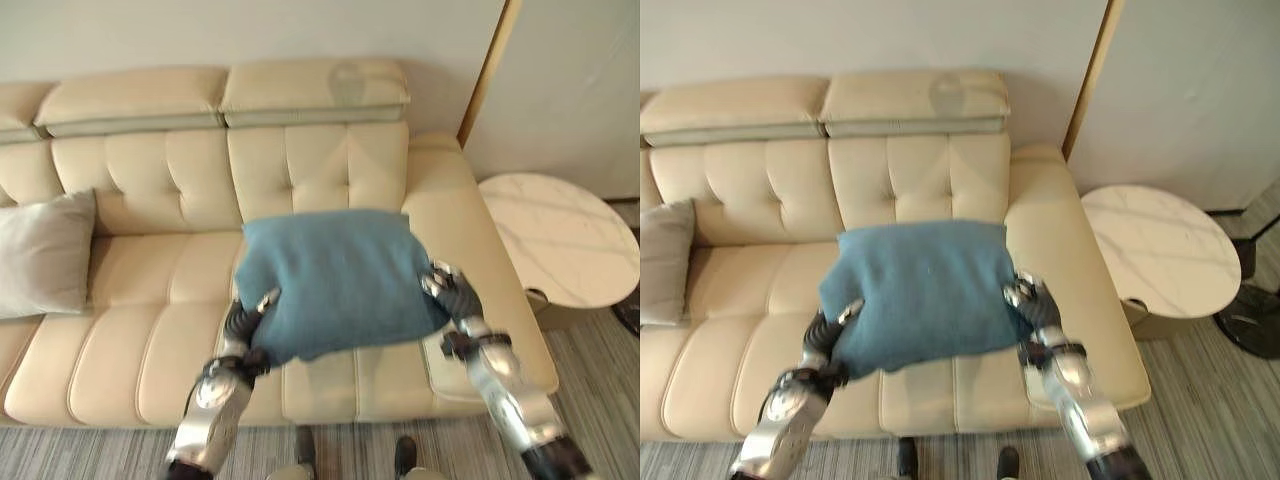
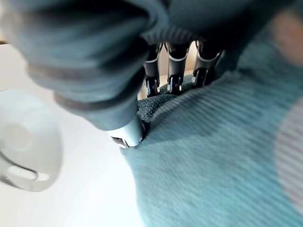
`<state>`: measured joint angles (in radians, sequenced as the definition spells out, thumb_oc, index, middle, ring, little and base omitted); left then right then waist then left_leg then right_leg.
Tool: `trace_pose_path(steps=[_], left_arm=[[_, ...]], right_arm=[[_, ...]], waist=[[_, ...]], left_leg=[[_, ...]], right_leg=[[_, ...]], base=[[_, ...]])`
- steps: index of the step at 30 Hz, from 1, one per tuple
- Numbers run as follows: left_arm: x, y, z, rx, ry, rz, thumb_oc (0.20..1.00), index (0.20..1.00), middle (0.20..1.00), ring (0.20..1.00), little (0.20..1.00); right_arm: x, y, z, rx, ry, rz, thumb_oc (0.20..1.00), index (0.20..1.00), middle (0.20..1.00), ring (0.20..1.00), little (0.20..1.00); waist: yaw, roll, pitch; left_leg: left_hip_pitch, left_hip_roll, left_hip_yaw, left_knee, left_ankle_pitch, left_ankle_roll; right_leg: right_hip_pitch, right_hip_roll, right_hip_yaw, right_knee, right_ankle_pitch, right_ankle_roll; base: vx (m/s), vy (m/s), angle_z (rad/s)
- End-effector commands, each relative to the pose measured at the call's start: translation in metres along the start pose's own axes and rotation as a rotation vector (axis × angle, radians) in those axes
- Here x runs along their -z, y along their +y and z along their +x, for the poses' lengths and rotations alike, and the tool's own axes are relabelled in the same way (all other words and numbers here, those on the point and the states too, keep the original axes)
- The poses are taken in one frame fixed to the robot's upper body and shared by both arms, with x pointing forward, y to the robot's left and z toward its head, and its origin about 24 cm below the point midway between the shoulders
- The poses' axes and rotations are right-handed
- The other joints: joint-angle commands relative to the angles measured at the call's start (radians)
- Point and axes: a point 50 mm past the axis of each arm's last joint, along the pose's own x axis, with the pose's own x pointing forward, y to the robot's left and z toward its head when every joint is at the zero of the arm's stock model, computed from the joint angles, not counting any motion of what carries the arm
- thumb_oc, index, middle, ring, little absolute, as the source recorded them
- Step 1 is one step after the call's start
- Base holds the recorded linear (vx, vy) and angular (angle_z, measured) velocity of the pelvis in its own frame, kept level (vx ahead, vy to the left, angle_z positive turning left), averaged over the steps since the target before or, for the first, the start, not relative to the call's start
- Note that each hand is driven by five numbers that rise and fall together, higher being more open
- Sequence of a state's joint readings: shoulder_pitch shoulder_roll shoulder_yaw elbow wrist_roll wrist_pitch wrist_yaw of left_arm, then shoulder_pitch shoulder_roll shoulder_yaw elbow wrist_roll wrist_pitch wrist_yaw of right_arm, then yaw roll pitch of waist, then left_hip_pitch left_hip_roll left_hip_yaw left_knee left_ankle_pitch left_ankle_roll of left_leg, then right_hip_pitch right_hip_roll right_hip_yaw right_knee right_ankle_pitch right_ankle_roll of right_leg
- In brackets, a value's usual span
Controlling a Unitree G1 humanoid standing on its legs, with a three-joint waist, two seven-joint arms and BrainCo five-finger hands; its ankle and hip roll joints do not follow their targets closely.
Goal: Pick up all the scattered cushions and arrange them neatly on the sofa.
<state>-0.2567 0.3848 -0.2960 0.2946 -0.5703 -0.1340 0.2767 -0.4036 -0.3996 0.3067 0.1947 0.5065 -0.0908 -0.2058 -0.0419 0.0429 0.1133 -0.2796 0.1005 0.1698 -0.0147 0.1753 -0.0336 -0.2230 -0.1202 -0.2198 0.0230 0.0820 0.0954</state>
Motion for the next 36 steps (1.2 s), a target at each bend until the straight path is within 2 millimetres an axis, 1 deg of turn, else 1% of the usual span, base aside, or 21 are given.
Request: trace_pose_path(steps=[1, 3, 4, 5, 7, 8, 9, 11, 12, 13, 15, 17, 21, 25, 26, 27, 28, 31, 32, 34, 36], left_arm=[[-0.195, -0.074, 0.040, 0.230, -0.727, 0.013, 0.200, 0.200, 0.200, 0.200, 0.200], [-0.245, -0.078, 0.037, 0.224, -0.889, 0.080, 0.200, 0.200, 0.200, 0.200, 0.200], [-0.278, -0.084, 0.034, 0.205, -0.994, 0.153, 0.200, 0.200, 0.200, 0.200, 0.200], [-0.296, -0.084, 0.033, 0.176, -1.043, 0.231, 0.200, 0.200, 0.200, 0.200, 0.200], [-0.317, -0.084, 0.037, 0.098, -1.080, 0.368, 0.200, 0.200, 0.200, 0.200, 0.200], [-0.332, -0.075, 0.050, -0.058, -1.069, 0.505, 0.200, 0.200, 0.200, 0.200, 0.200], [-0.335, -0.076, 0.049, -0.061, -1.077, 0.505, 0.200, 0.200, 0.200, 0.200, 0.200], [-0.346, -0.066, 0.062, -0.244, -1.038, 0.731, 0.200, 0.200, 0.200, 0.200, 0.200], [-0.348, -0.061, 0.068, -0.327, -1.004, 0.820, 0.940, 0.940, 0.940, 0.940, 0.940], [-0.346, -0.057, 0.074, -0.372, -0.957, 0.906, 1.000, 1.000, 1.000, 1.000, 1.000], [-0.347, -0.049, 0.084, -0.464, -0.866, 1.105, 1.000, 1.000, 1.000, 1.000, 1.000], [-0.333, -0.032, 0.095, -0.521, -0.705, 1.286, 1.000, 1.000, 1.000, 1.000, 1.000], [-0.310, 0.000, 0.103, -0.570, -0.523, 1.430, 1.000, 1.000, 1.000, 1.000, 1.000], [-0.266, 0.036, 0.110, -0.565, -0.325, 1.436, 1.000, 1.000, 1.000, 1.000, 1.000], [-0.265, 0.036, 0.110, -0.564, -0.324, 1.436, 1.000, 1.000, 1.000, 1.000, 1.000], [-0.254, 0.045, 0.110, -0.553, -0.282, 1.429, 1.000, 1.000, 1.000, 1.000, 1.000], [-0.222, 0.068, 0.109, -0.535, -0.177, 1.345, 1.000, 1.000, 1.000, 1.000, 1.000], [-0.165, 0.100, 0.099, -0.505, -0.040, 1.093, 1.000, 1.000, 1.000, 1.000, 1.000], [-0.147, 0.105, 0.096, -0.490, -0.011, 1.015, 1.000, 1.000, 1.000, 1.000, 1.000], [-0.084, 0.121, 0.076, -0.429, 0.116, 0.794, 1.000, 1.000, 1.000, 1.000, 1.000], [-0.031, 0.121, 0.055, -0.356, 0.197, 0.568, 1.000, 1.000, 1.000, 1.000, 1.000]], right_arm=[[-0.159, 0.080, 0.039, -0.214, -0.648, 0.037, 0.200, 0.200, 0.200, 0.200, 0.200], [-0.205, 0.088, 0.040, -0.199, -0.812, 0.002, 0.200, 0.200, 0.200, 0.200, 0.200], [-0.236, 0.092, 0.041, -0.169, -0.927, -0.065, 0.200, 0.200, 0.200, 0.200, 0.200], [-0.251, 0.088, 0.044, -0.122, -0.969, -0.131, 0.200, 0.200, 0.200, 0.200, 0.200], [-0.266, 0.085, 0.051, -0.026, -1.005, -0.248, 0.200, 0.200, 0.200, 0.200, 0.200], [-0.274, 0.081, 0.067, 0.073, -0.980, -0.348, 0.200, 0.200, 0.200, 0.200, 0.200], [-0.277, 0.082, 0.067, 0.075, -0.987, -0.347, 0.200, 0.200, 0.200, 0.200, 0.200], [-0.274, 0.074, 0.087, 0.148, -0.899, -0.453, 0.200, 0.200, 0.200, 0.200, 0.200], [-0.271, 0.073, 0.095, 0.177, -0.854, -0.526, 0.485, 0.485, 0.485, 0.485, 0.485], [-0.265, 0.068, 0.103, 0.203, -0.794, -0.574, 1.000, 1.000, 1.000, 1.000, 1.000], [-0.254, 0.056, 0.117, 0.261, -0.675, -0.650, 1.000, 1.000, 1.000, 1.000, 1.000], [-0.237, 0.039, 0.128, 0.308, -0.528, -0.676, 1.000, 1.000, 1.000, 1.000, 1.000], [-0.209, 0.017, 0.134, 0.344, -0.369, -0.626, 1.000, 1.000, 1.000, 1.000, 1.000], [-0.174, -0.002, 0.134, 0.363, -0.238, -0.614, 1.000, 1.000, 1.000, 1.000, 1.000], [-0.173, -0.002, 0.134, 0.362, -0.237, -0.614, 1.000, 1.000, 1.000, 1.000, 1.000], [-0.163, -0.006, 0.133, 0.359, -0.209, -0.602, 1.000, 1.000, 1.000, 1.000, 1.000], [-0.134, -0.019, 0.127, 0.367, -0.128, -0.544, 1.000, 1.000, 1.000, 1.000, 1.000], [-0.076, -0.041, 0.109, 0.375, 0.009, -0.383, 1.000, 1.000, 1.000, 1.000, 1.000], [-0.059, -0.046, 0.101, 0.377, 0.043, -0.331, 1.000, 1.000, 1.000, 1.000, 1.000], [-0.013, -0.056, 0.073, 0.373, 0.124, -0.211, 1.000, 1.000, 1.000, 1.000, 1.000], [0.031, -0.064, 0.040, 0.367, 0.230, -0.159, 1.000, 1.000, 1.000, 1.000, 1.000]], waist=[[0.006, -0.048, 0.144], [0.005, -0.049, 0.141], [0.006, -0.048, 0.143], [0.004, -0.047, 0.144], [0.006, -0.040, 0.143], [0.008, -0.042, 0.149], [0.008, -0.042, 0.149], [0.012, -0.047, 0.160], [0.013, -0.052, 0.171], [0.011, -0.053, 0.178], [0.008, -0.058, 0.195], [0.002, -0.060, 0.210], [0.002, -0.069, 0.213], [0.000, -0.078, 0.203], [0.000, -0.078, 0.203], [0.001, -0.079, 0.201], [0.002, -0.078, 0.197], [0.007, -0.076, 0.189], [0.006, -0.073, 0.184], [0.007, -0.068, 0.180], [0.008, -0.060, 0.166]], left_leg=[[-0.068, -0.028, -0.054, 0.088, -0.179, -0.014], [-0.161, -0.033, -0.067, 0.116, -0.174, -0.019], [-0.238, -0.036, -0.080, 0.137, -0.169, -0.022], [-0.287, -0.039, -0.088, 0.151, -0.165, -0.024], [-0.338, -0.044, -0.105, 0.157, -0.183, -0.034], [-0.394, -0.048, -0.111, 0.161, -0.175, -0.037], [-0.402, -0.048, -0.111, 0.163, -0.175, -0.036], [-0.444, -0.049, -0.113, 0.157, -0.161, -0.039], [-0.468, -0.051, -0.114, 0.153, -0.153, -0.040], [-0.487, -0.052, -0.115, 0.150, -0.146, -0.040], [-0.526, -0.054, -0.111, 0.149, -0.132, -0.042], [-0.556, -0.056, -0.112, 0.142, -0.121, -0.043], [-0.593, -0.063, -0.119, 0.135, -0.109, -0.038], [-0.583, -0.063, -0.120, 0.135, -0.109, -0.034], [-0.582, -0.063, -0.120, 0.134, -0.109, -0.034], [-0.572, -0.062, -0.119, 0.133, -0.109, -0.035], [-0.542, -0.064, -0.116, 0.123, -0.111, -0.036], [-0.454, -0.065, -0.110, 0.100, -0.114, -0.039], [-0.424, -0.066, -0.109, 0.094, -0.117, -0.038], [-0.346, -0.075, -0.096, 0.065, -0.098, -0.029], [-0.260, -0.081, -0.090, 0.036, -0.106, -0.028]], right_leg=[[-0.163, -0.003, 0.061, 0.095, -0.093, 0.007], [-0.241, -0.008, 0.056, 0.106, -0.085, 0.013], [-0.308, -0.019, 0.052, 0.112, -0.079, 0.017], [-0.348, -0.025, 0.050, 0.118, -0.075, 0.019], [-0.397, -0.029, 0.061, 0.131, -0.093, 0.029], [-0.454, -0.034, 0.061, 0.145, -0.089, 0.030], [-0.462, -0.035, 0.061, 0.148, -0.090, 0.030], [-0.502, -0.040, 0.060, 0.148, -0.083, 0.031], [-0.525, -0.039, 0.057, 0.150, -0.079, 0.033], [-0.542, -0.040, 0.058, 0.150, -0.073, 0.033], [-0.571, -0.042, 0.054, 0.144, -0.060, 0.036], [-0.604, -0.039, 0.059, 0.137, -0.045, 0.041], [-0.631, -0.033, 0.067, 0.121, -0.024, 0.045], [-0.621, -0.028, 0.069, 0.110, -0.017, 0.043], [-0.620, -0.028, 0.069, 0.110, -0.017, 0.043], [-0.611, -0.025, 0.069, 0.108, -0.016, 0.042], [-0.583, -0.023, 0.065, 0.098, -0.012, 0.043], [-0.504, -0.020, 0.054, 0.080, -0.008, 0.043], [-0.476, -0.019, 0.050, 0.074, -0.008, 0.043], [-0.400, -0.027, 0.033, 0.052, 0.010, 0.036], [-0.318, -0.027, 0.023, 0.030, 0.005, 0.035]], base=[[-0.19, -0.026, -0.14], [-0.09, -0.011, -0.05], [-0.08, -0.002, -0.05], [-0.08, 0.010, -0.03], [0.04, 0.009, 0.10], [0.04, 0.003, 0.14], [-0.04, -0.012, 0.21], [-0.04, -0.025, 0.17], [-0.05, -0.022, 0.09], [-0.06, -0.025, 0.16], [-0.04, -0.029, 0.17], [-0.02, -0.003, 0.13], [-0.01, 0.012, 0.24], [0.00, 0.004, 0.01], [0.00, 0.000, 0.00], [-0.01, 0.031, -0.03], [-0.01, 0.041, -0.03], [0.01, 0.033, -0.02], [0.04, 0.033, -0.20], [0.00, 0.072, -0.21], [0.07, 0.068, -0.04]])
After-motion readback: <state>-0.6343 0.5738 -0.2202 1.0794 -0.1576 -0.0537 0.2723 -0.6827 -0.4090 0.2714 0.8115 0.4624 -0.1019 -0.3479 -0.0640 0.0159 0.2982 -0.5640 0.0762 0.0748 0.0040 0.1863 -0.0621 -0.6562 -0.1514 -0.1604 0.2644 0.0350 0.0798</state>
